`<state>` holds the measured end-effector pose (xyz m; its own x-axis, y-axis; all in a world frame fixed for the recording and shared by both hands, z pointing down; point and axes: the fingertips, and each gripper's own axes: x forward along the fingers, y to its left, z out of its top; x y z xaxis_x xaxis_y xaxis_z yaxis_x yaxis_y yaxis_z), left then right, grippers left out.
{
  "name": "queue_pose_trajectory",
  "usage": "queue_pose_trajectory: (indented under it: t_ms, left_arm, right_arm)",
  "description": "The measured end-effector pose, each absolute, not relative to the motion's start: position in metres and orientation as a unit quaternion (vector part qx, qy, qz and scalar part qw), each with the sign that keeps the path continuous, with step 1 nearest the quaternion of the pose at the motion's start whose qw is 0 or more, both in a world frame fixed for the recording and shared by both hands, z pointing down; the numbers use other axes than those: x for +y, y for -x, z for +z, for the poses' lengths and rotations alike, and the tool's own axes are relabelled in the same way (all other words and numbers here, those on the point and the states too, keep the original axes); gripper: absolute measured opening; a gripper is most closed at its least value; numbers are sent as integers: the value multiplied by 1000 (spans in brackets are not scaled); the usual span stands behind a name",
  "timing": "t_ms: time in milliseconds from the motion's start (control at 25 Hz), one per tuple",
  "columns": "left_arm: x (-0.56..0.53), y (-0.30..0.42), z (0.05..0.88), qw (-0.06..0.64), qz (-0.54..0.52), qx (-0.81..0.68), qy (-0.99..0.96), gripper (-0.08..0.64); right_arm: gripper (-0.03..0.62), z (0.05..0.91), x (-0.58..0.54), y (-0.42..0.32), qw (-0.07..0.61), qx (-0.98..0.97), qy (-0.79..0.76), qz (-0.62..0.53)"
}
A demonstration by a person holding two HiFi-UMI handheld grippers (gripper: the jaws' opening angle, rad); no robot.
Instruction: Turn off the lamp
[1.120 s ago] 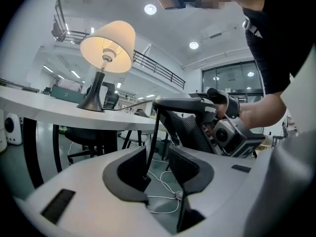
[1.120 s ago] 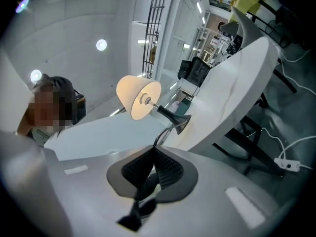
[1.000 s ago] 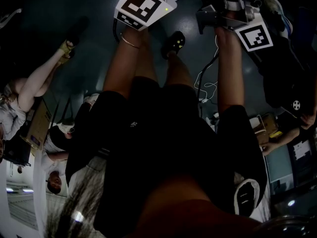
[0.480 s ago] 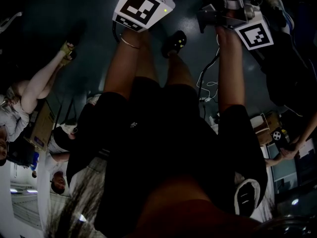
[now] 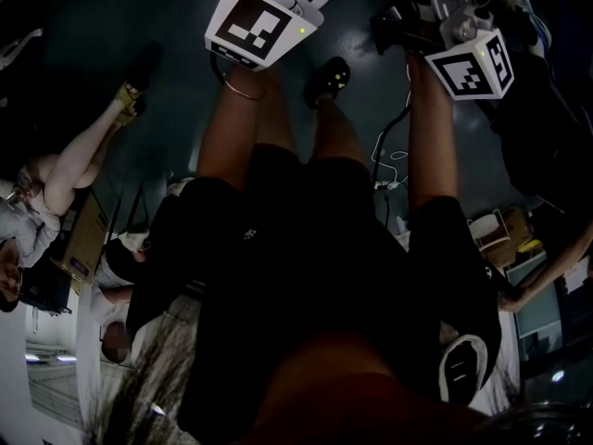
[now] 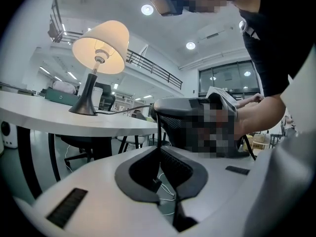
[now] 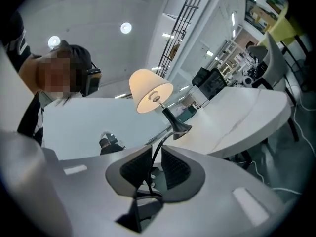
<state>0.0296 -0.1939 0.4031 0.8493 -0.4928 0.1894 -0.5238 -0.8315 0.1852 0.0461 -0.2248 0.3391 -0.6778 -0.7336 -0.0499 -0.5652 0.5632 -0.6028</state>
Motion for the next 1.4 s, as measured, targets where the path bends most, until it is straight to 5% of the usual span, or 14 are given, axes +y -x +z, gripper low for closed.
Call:
queue_pose_trajectory:
  t_ms: [520,800,1400]
  left_arm:
    - [-190,-31,386,121,48,-262,-956,21]
    - [-186,-31,374,114,51,-257,-958,21]
    - [-183,-41,361,102,44,-238,-965,22]
  right_arm:
    - [36,366,-202,-66,60,869,434,-231]
    - [137,400,-183,-57,-6,869,433,-239]
    - [164,411,-176,-31,8,860,432,-270]
